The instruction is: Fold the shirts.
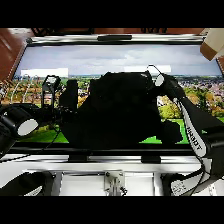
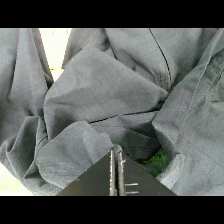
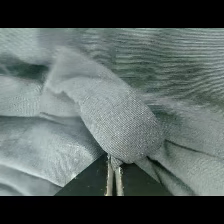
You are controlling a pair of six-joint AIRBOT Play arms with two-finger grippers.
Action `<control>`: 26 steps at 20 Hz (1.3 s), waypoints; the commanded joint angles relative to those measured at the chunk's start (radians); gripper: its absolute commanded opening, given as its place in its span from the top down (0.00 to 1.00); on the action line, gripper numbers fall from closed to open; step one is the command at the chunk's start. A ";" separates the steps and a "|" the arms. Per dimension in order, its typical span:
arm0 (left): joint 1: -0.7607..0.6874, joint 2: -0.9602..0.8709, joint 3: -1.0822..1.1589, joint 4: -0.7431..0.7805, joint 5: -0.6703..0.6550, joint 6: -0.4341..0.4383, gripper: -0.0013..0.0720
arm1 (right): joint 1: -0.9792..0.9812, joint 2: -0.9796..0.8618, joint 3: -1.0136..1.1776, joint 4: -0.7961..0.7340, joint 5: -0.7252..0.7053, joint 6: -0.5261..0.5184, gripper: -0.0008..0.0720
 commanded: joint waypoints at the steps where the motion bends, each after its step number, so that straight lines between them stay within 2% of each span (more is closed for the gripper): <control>1: 0.000 0.001 0.008 0.026 0.003 0.059 0.92 | -0.002 0.045 0.061 -0.010 0.009 -0.005 0.91; 4: 0.003 0.001 0.098 0.204 0.005 0.081 0.92 | -0.002 0.127 0.230 -0.049 -0.098 -0.044 0.91; 7: 0.079 0.001 0.320 0.289 0.108 0.078 0.92 | -0.002 0.249 0.412 -0.062 -0.415 -0.046 0.91; 10: 0.165 0.001 0.614 0.289 0.366 -0.039 0.92 | -0.001 0.401 0.493 -0.050 -0.853 -0.041 0.91; 12: 0.202 0.001 0.769 0.285 0.592 -0.093 0.92 | -0.002 0.493 0.520 -0.048 -0.988 -0.042 0.91; 13: 0.207 0.002 0.826 0.285 0.669 -0.100 0.92 | -0.002 0.539 0.521 -0.048 -0.989 -0.042 0.91; 14: 0.205 0.004 0.874 0.276 0.698 -0.100 0.92 | -0.002 0.582 0.521 -0.048 -0.945 -0.042 0.91; 16: 0.205 0.028 0.899 0.227 0.640 -0.098 0.92 | -0.002 0.662 0.520 -0.063 -0.731 -0.042 0.91; 17: 0.205 0.040 0.899 0.224 0.533 -0.090 0.92 | -0.002 0.691 0.520 -0.102 -0.579 -0.041 0.91; 19: 0.206 0.048 0.898 0.225 0.188 -0.040 0.92 | -0.002 0.708 0.518 -0.183 -0.239 -0.004 0.91; 20: 0.206 0.041 0.882 0.225 0.002 0.015 0.92 | -0.002 0.700 0.493 -0.243 -0.062 0.047 0.92; 22: 0.205 0.038 0.755 0.221 -0.225 0.062 0.92 | -0.001 0.686 0.348 -0.299 0.157 0.087 0.92; 24: 0.204 0.047 0.522 0.123 -0.253 0.063 0.92 | -0.001 0.685 0.105 -0.305 0.172 0.087 0.91; 26: 0.153 0.050 0.260 -0.019 -0.201 0.091 0.92 | -0.002 0.685 -0.146 -0.345 0.096 0.099 0.91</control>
